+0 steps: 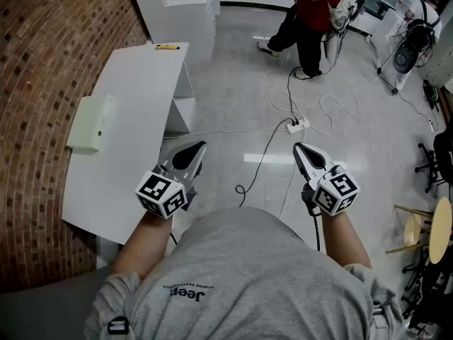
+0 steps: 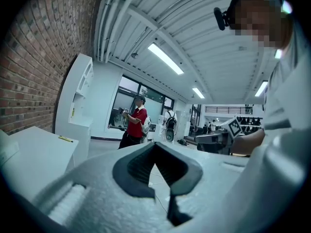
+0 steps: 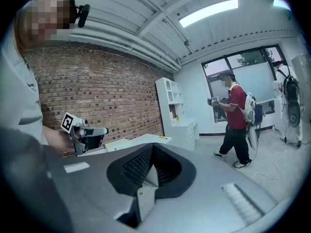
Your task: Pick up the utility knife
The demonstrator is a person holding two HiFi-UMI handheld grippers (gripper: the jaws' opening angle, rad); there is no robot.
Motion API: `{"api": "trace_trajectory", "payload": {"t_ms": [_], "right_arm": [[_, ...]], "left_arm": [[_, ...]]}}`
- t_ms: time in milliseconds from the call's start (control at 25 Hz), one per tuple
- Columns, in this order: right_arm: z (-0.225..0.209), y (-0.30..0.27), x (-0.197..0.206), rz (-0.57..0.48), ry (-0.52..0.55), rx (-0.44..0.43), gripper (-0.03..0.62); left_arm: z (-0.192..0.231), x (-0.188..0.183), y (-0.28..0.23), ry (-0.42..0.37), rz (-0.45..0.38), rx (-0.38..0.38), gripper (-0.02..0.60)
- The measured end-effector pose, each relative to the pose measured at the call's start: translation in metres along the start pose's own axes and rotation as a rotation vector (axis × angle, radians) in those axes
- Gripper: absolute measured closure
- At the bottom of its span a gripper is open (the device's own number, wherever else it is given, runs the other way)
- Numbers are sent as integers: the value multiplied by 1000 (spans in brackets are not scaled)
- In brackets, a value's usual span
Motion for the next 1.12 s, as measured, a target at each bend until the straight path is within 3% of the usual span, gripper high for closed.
{"api": "trace_trajectory", "payload": {"t_ms": [400, 560, 880, 1120], "right_arm": [[-64, 64, -7, -7, 10, -30, 585], [-82, 72, -3, -11, -2, -25, 585], [-103, 37, 1, 3, -16, -20, 585], [-114, -29, 7, 24, -12, 10, 585]], "left_arm": [[-75, 15, -55, -8, -5, -3, 583], [-83, 18, -70, -27, 16, 2, 583], [-51, 22, -99, -8, 29, 9, 583], [22, 27, -125, 39, 25, 45, 583]]}}
Point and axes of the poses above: the fingertips, and each gripper's own axes: y backward along the fingers, z to its left, x out of its underside, the point moved 6 cm from there along y, backward along the fingers, and after that the axes turned 9 degrees about -z, right-handed, at the moved point
